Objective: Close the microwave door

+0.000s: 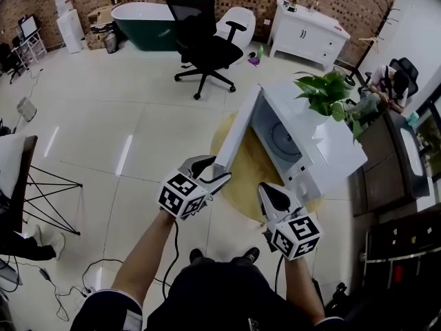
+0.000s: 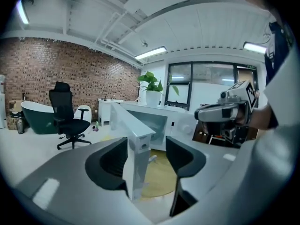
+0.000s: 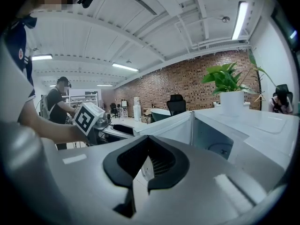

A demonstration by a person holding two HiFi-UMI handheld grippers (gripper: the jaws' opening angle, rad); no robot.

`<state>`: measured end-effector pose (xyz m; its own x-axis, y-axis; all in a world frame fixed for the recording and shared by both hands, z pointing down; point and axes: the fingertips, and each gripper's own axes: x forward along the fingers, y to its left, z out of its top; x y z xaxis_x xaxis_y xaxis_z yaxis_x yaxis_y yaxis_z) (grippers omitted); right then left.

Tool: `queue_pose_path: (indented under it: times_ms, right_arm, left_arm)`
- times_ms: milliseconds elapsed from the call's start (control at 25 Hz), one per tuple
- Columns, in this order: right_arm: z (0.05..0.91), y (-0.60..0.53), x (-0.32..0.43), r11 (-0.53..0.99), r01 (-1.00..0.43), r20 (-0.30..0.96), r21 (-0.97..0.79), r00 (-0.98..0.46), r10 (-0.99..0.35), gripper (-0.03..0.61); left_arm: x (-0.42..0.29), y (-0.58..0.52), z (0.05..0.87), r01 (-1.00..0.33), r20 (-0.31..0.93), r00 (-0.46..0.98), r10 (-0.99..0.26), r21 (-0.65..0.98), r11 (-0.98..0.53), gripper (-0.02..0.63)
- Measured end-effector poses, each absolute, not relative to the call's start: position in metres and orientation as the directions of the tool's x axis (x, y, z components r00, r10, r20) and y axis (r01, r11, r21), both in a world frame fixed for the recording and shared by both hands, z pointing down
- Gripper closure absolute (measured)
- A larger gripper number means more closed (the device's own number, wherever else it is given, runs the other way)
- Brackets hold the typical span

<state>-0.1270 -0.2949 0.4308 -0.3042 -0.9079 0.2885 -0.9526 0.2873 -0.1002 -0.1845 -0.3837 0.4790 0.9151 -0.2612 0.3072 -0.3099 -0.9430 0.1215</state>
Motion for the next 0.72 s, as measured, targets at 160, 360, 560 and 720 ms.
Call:
queue_pose_path:
  times_ms: [160,360,560,720]
  right_arm:
    - [0.433,-0.282,-0.102,0.246,-0.963,0.292,-0.107,-0.268,-0.918,0.577]
    - [0.436,-0.269,-0.076,0.204,-0.971,0.291,-0.122,-0.232,-0.928,0.577]
    - [0.436,-0.253,-0.054,0.161,-0.979,0.288,-0.128,-0.192,-0.938,0.577]
    - [0.437,-0.24,-0.038,0.123,-0.984,0.286,-0.13,-0.156,-0.946,0.577]
  left_arm:
    - [-0.159,-0.363,0.477,-0.277,0.298,0.927,-0.229,0.132,-0.952,0.362]
    - [-0.126,-0.339,0.48,-0.226,0.315,0.932,-0.18,0.116,-0.967,0.401]
    - [-0.094,-0.325,0.483,-0.19,0.333,0.931,-0.149,0.095,-0.977,0.436]
    - [-0.071,-0.317,0.482,-0.17,0.336,0.933,-0.131,0.09,-0.981,0.449]
